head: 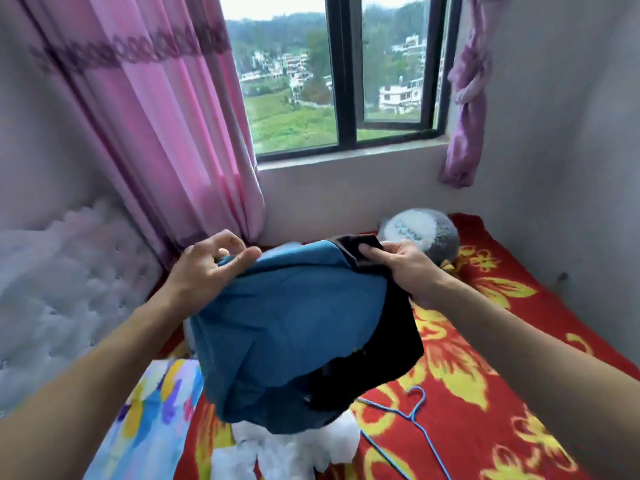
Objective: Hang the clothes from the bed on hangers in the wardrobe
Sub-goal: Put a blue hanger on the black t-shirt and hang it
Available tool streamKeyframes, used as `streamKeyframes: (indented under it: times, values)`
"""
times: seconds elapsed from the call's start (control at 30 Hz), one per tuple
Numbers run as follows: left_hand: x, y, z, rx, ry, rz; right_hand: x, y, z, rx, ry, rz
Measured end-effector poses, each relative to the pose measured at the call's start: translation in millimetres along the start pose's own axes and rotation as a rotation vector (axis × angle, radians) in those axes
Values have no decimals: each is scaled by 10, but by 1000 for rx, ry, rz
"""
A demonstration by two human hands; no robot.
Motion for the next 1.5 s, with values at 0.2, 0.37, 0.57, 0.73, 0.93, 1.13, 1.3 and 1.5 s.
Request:
streamKeyframes:
  times: [0.2,0.37,0.57,0.73,0.93,1.13,1.3,1.5]
  values:
    - [-399,434,352,-15,-151,-97,-500,-294,-778,-345,207,-217]
    - [-412,770,248,-404,26,28,-694,-298,-41,-1355,79,-183]
    - [-628,890,-375,-448,192,-6,-727,171,354,-989,-109,-49]
    - [-1037,597,-776,-277,273,-159,-1023,-294,-444,-268,-3,-16]
    - [-1462,-526,-575,-344,182,-405,-1230,-1077,-898,-264,85,-135]
    - [-1389,-451,-401,-741,334,-222,-1326,-562,-1004,-453,86,-58]
    - [-1233,-105,-93,-780,259,-315,-1637,373,-708,-1126,-90,-82]
    - [-1213,119,140,-661,315,-450,-2166,835,-737,-773,-124,-117]
Point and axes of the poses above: each hand's wrist, its own x-axis towards the middle knuckle, its own y-axis out of the back of the hand, z = x × y, the point moved 8 cm from there along x, towards the middle knuckle, and after that the axes turned 8 degrees about z, right-handed, at the moved point
